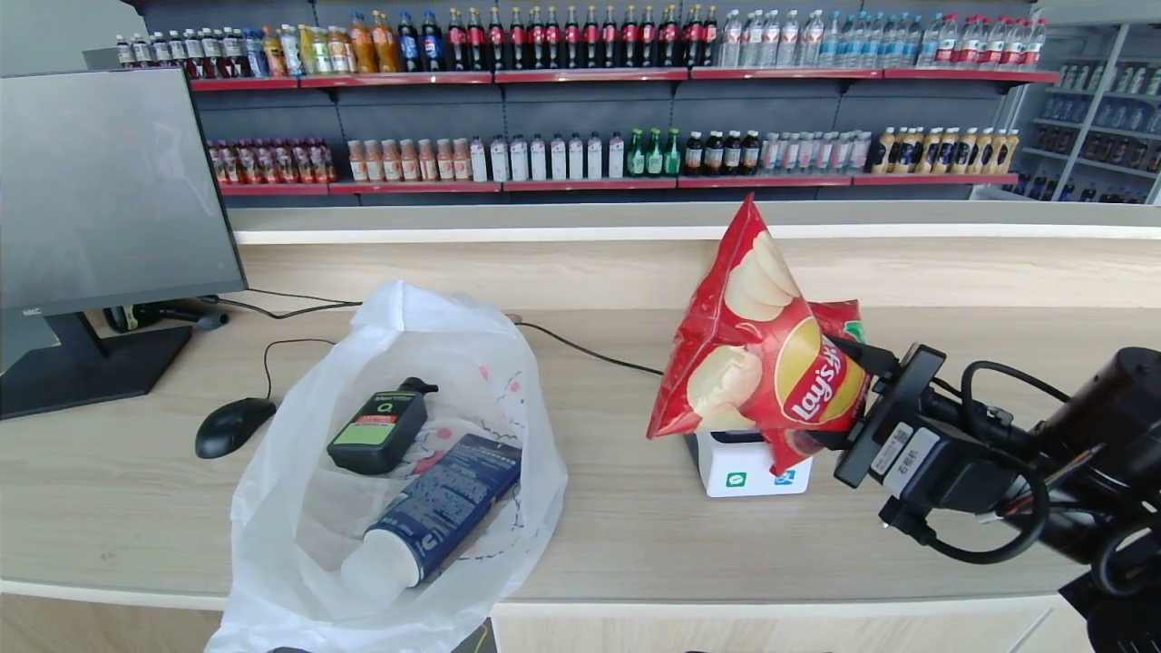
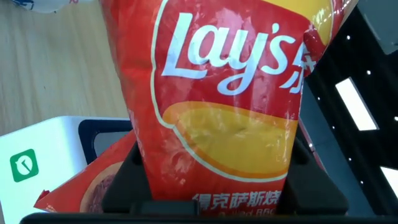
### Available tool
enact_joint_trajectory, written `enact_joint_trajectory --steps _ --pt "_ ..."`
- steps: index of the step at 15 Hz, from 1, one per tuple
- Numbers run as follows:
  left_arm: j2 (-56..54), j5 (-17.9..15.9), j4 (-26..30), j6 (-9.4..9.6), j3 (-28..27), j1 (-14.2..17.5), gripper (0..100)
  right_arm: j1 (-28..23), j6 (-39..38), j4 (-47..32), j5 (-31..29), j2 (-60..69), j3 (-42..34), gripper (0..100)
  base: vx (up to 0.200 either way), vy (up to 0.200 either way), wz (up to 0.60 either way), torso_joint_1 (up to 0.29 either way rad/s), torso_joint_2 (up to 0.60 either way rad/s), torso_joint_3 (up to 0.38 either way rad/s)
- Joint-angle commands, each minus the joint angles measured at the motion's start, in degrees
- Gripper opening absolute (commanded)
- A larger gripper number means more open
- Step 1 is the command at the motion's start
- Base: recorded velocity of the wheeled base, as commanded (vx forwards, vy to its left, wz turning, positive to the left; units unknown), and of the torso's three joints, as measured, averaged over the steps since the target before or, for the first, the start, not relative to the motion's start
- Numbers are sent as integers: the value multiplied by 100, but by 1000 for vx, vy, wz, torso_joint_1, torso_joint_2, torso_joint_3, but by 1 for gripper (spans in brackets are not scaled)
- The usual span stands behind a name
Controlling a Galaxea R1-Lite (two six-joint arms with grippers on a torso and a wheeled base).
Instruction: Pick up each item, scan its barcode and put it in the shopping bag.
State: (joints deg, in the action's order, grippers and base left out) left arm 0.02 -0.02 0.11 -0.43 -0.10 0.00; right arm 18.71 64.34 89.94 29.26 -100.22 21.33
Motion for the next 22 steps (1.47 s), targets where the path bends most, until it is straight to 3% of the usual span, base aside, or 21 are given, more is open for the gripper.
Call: enact_joint_trajectory --steps 1,22 --pt "-2 2 -2 -1 1 0 100 -17 -1 6 1 2 -15 0 0 0 0 0 0 0" --pt "-2 2 -11 8 1 0 100 -8 -27 6 -34 -217 -270 0 0 0 0 0 0 0"
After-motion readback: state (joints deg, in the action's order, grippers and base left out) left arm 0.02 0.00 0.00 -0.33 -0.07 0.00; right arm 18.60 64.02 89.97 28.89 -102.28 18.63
